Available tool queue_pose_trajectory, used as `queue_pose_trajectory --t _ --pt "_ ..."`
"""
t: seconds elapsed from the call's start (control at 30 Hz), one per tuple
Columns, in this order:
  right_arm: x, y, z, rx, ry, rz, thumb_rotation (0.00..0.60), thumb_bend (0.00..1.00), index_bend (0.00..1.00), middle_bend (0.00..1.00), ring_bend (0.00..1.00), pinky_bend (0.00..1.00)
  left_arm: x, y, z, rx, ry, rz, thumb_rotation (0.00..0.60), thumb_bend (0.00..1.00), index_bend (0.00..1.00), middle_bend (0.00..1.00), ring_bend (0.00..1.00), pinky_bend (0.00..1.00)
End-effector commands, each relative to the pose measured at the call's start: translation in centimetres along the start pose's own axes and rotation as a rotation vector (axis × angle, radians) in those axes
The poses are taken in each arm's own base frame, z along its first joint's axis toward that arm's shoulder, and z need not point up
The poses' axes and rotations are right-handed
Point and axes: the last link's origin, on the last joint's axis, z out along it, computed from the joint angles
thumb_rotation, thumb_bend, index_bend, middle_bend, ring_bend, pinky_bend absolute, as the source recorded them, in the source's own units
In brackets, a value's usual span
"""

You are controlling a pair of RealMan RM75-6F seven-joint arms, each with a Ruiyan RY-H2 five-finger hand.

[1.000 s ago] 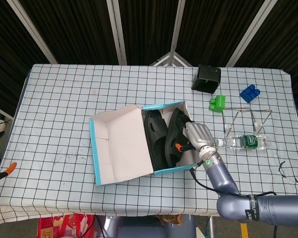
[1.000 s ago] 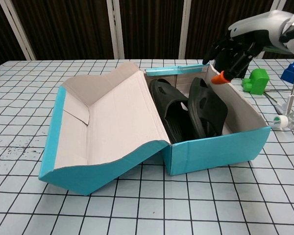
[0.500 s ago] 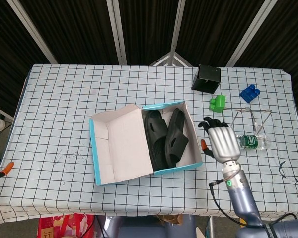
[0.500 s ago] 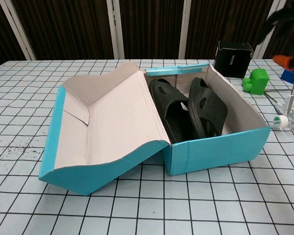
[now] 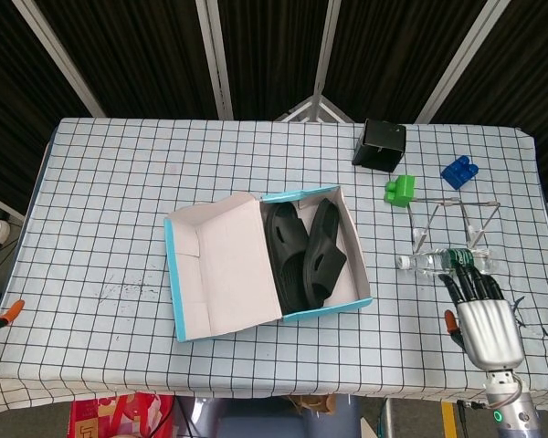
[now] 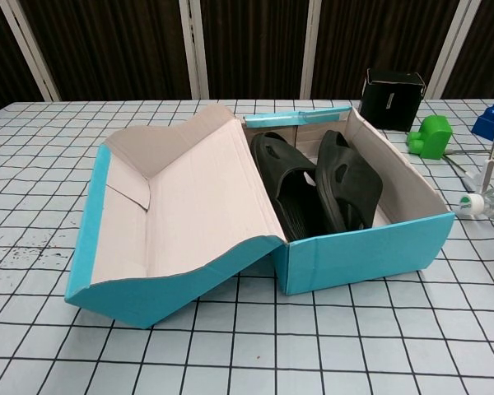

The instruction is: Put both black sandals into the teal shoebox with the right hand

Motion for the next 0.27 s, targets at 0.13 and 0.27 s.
queue_pose_trajectory --t 0.13,0.27 --pt "-0.96 1.43 -0.84 -0.041 -0.037 0.023 0.600 0.44 0.21 0.09 0.10 0.20 -0.10 0.03 0.02 -0.004 -0.004 0.008 0.600 0.20 0.15 0.05 0.00 0.08" --pt "-0.99 1.76 -0.81 -0.063 -0.055 0.025 0.600 0.44 0.20 0.09 0.10 0.19 -0.03 -0.09 0.15 -0.002 0.000 0.001 0.600 0.20 0.16 0.04 0.00 0.08"
